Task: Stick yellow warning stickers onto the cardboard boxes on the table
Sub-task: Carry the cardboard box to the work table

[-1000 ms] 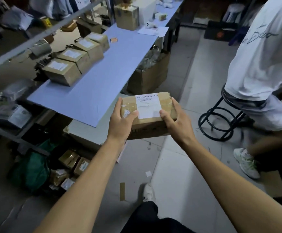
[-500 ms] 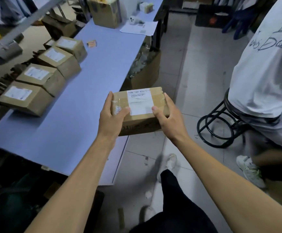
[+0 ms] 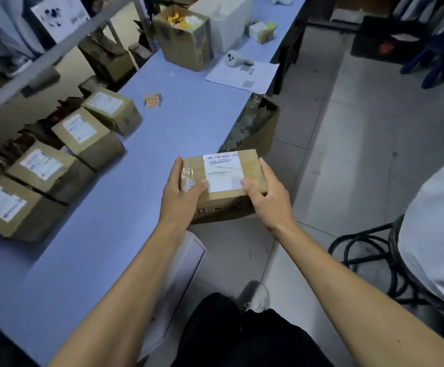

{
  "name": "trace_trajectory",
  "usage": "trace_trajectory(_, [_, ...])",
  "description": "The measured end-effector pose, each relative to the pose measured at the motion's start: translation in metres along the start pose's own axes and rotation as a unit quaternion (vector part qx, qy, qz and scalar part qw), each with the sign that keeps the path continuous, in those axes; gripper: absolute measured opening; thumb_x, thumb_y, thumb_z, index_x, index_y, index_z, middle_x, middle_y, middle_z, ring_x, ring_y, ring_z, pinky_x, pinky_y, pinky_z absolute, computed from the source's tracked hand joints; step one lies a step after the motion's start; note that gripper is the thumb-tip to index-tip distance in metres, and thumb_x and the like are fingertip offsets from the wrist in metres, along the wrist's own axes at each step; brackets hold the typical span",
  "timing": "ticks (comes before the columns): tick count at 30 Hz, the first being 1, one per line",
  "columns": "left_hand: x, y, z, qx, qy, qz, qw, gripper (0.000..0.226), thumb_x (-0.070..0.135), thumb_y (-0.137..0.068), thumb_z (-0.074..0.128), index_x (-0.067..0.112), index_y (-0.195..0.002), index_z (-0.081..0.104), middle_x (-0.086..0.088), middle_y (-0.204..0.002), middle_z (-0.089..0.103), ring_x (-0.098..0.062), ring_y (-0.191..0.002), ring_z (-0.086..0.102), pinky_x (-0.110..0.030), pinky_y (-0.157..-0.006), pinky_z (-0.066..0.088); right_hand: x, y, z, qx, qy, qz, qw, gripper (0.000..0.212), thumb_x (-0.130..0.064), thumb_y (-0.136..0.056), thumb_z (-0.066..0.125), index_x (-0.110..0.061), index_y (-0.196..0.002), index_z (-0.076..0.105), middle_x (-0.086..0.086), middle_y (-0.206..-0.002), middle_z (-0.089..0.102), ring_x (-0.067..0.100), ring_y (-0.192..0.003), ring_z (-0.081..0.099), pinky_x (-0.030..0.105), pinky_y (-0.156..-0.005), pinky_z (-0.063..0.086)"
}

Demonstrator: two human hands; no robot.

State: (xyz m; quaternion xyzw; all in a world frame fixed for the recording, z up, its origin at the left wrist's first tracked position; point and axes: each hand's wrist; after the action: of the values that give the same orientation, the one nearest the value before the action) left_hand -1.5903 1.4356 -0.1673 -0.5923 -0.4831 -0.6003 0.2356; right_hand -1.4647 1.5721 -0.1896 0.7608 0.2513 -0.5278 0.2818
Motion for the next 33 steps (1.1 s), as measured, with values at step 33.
trace_trajectory(33, [0.091,-0.440,0.034,0.191,0.051,-0.086,0.977,0.073,0.022,-0.088,0.068,0.043,-0.149,0.033,0.010,-0.137,0.052,-0.013,-0.119,0.055,-0.028,-0.096,0.047,-0.070,-0.514,0.111,-0.210,0.088,0.000,0.974,0.068,-0.044,-0.093,0.062,-0.033,-0.153,0.033,-0.015,-0.136,0.057,0.005,-0.123,0.053,0.024,-0.104,0.040])
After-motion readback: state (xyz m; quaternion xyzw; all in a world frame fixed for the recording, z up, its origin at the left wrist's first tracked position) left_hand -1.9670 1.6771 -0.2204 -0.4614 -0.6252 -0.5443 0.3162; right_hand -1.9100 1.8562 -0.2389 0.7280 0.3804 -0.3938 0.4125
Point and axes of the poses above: each hand's wrist, its own y-axis away from the middle knuckle, its own z-axis out of the palm, x = y × z
